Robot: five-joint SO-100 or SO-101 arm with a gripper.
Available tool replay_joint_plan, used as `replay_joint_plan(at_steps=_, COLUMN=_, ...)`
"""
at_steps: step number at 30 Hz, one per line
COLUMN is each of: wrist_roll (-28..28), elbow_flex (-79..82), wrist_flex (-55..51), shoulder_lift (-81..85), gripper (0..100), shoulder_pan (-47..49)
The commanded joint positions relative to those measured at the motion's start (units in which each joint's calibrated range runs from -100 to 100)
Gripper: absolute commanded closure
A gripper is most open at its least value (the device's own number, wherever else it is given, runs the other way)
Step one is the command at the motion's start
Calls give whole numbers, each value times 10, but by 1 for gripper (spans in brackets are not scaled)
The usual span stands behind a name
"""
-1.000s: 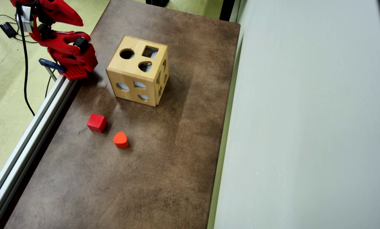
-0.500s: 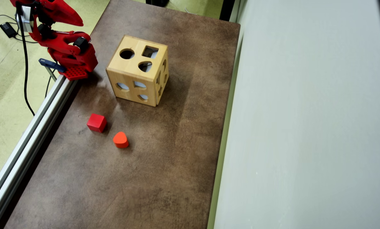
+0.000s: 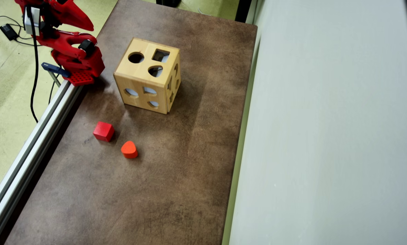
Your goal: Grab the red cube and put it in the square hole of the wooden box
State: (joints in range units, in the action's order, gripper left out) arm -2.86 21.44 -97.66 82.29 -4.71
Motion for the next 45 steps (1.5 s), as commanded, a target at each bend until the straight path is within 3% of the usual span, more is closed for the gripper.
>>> replay_joint_plan(at_steps=1, wrist_roll=-4, elbow_flex=-57, wrist_flex=6, shoulder_lift=-127, gripper=97, shoulder_pan=-50)
replay_joint_plan(at_steps=8, wrist_roll=-24, elbow_flex=-298, wrist_flex=2, shoulder_lift=-383, gripper=97, shoulder_pan=-148)
replay_joint_plan(at_steps=17, wrist_roll=-224, elbow_flex=-336, wrist_flex=0, shoulder_lift=-600, gripper=96, shoulder_pan=-266)
replay_joint_plan(at_steps=24, wrist_roll=-321, elbow_flex=-320, wrist_flex=0, shoulder_lift=-735, gripper=96, shoulder_pan=-344)
replay_joint_plan(at_steps=33, wrist_roll=-363, elbow_flex=-184, wrist_flex=30, shoulder_lift=-791, gripper=96, shoulder_pan=-384)
replay_joint_plan(at_steps=45, wrist_roll=-364, elbow_flex=51, wrist_flex=345, shoulder_lift=-785, gripper=96, shoulder_pan=-383)
